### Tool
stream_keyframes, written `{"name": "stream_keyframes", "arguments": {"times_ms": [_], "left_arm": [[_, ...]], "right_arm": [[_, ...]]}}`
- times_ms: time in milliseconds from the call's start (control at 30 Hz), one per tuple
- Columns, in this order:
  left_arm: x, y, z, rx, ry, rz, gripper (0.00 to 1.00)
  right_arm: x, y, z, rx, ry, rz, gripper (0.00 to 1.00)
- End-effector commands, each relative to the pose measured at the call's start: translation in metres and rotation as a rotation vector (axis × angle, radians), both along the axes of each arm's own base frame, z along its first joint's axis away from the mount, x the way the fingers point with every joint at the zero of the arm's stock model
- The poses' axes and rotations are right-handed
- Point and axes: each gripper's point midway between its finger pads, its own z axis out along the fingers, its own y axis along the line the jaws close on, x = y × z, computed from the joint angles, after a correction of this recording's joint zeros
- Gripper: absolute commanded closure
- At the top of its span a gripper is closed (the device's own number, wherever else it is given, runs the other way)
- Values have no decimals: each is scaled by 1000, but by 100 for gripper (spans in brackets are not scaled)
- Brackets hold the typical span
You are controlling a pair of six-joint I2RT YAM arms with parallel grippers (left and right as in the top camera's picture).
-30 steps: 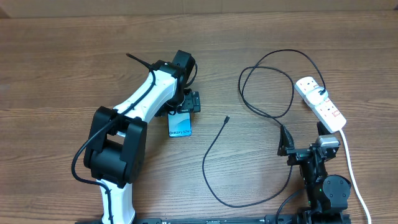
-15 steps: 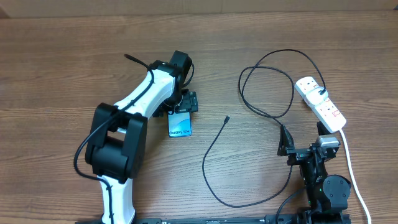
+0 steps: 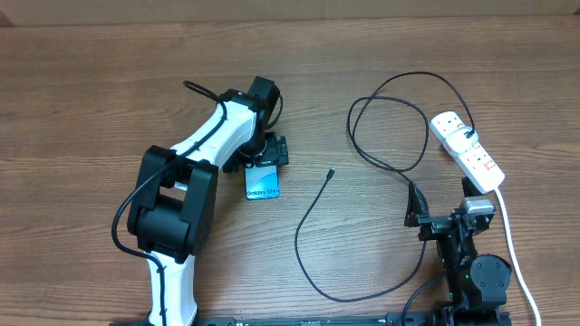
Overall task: Plug charger to phone and switch on socket
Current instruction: 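Lower the left gripper onto the phone's bottom edge and close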
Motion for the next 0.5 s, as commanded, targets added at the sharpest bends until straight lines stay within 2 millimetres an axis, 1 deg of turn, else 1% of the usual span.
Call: {"name": "stream_keyframes", "arguments": {"times_ms": [0,67,367,433,467], "left_arm": [[-12,4,-26,40,70,-27,6],[-13,5,-26,41,72,-27,11],[-14,5,-26,43,75,-27,15],[-14,5,-26,43,75,-27,19],[-14,5,-26,42,75,-27,19]], "right_arm": [[0,-2,-1,-5,-5,-8,0],[0,-2,-1,-5,-5,-8,0],[0,-2,-1,-5,-5,-8,0],[0,-2,-1,-5,-5,-8,0],[0,-2,-1,-5,-5,-8,0]]}}
